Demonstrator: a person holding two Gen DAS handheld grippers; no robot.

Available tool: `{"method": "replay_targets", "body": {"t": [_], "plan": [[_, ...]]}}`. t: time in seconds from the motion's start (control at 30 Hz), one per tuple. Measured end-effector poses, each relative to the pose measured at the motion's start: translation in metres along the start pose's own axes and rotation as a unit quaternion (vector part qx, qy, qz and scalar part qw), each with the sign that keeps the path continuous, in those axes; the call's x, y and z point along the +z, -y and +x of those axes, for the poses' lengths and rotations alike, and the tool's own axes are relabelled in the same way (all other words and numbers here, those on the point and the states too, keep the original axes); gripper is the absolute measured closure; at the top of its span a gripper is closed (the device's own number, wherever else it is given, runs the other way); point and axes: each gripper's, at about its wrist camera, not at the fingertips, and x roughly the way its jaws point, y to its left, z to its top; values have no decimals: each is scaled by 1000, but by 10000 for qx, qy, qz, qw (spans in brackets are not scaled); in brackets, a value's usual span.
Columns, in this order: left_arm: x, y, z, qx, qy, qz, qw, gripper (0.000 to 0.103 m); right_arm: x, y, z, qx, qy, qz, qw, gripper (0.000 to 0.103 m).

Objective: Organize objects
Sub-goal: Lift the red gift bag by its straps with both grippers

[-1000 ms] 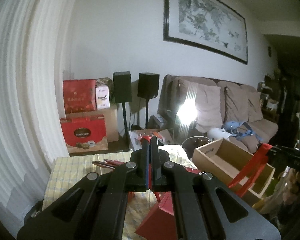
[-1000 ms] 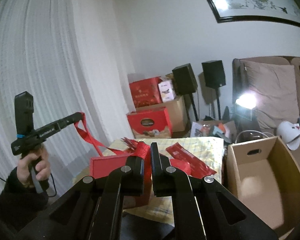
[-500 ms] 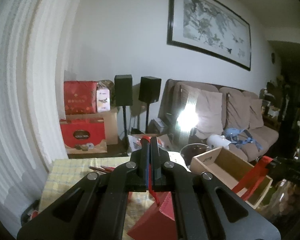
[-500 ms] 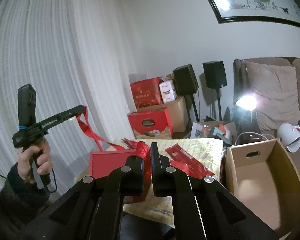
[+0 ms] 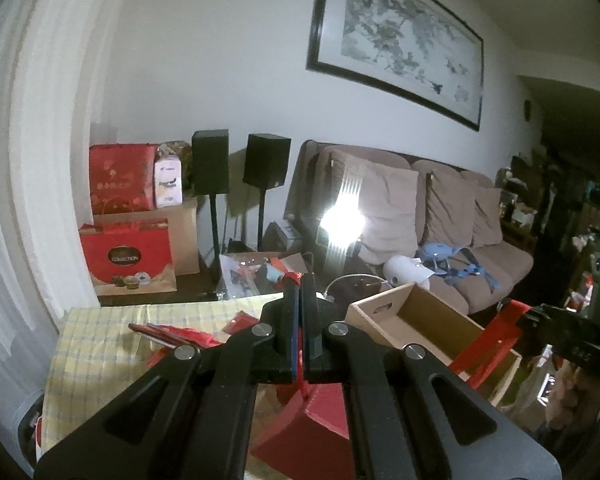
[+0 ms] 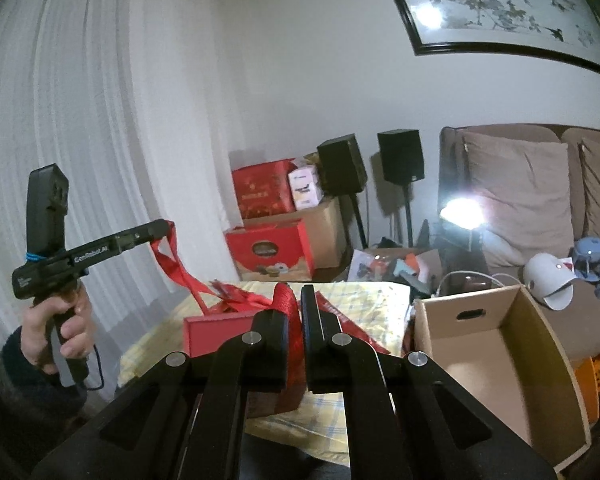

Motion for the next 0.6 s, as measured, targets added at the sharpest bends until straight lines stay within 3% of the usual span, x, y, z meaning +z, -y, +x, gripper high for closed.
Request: {"method": "replay_targets", "body": {"t": [0.6], "plan": [[15, 41, 20, -315, -59, 309, 9990, 102, 4, 21, -11, -601, 62, -52, 9982, 99]]}}
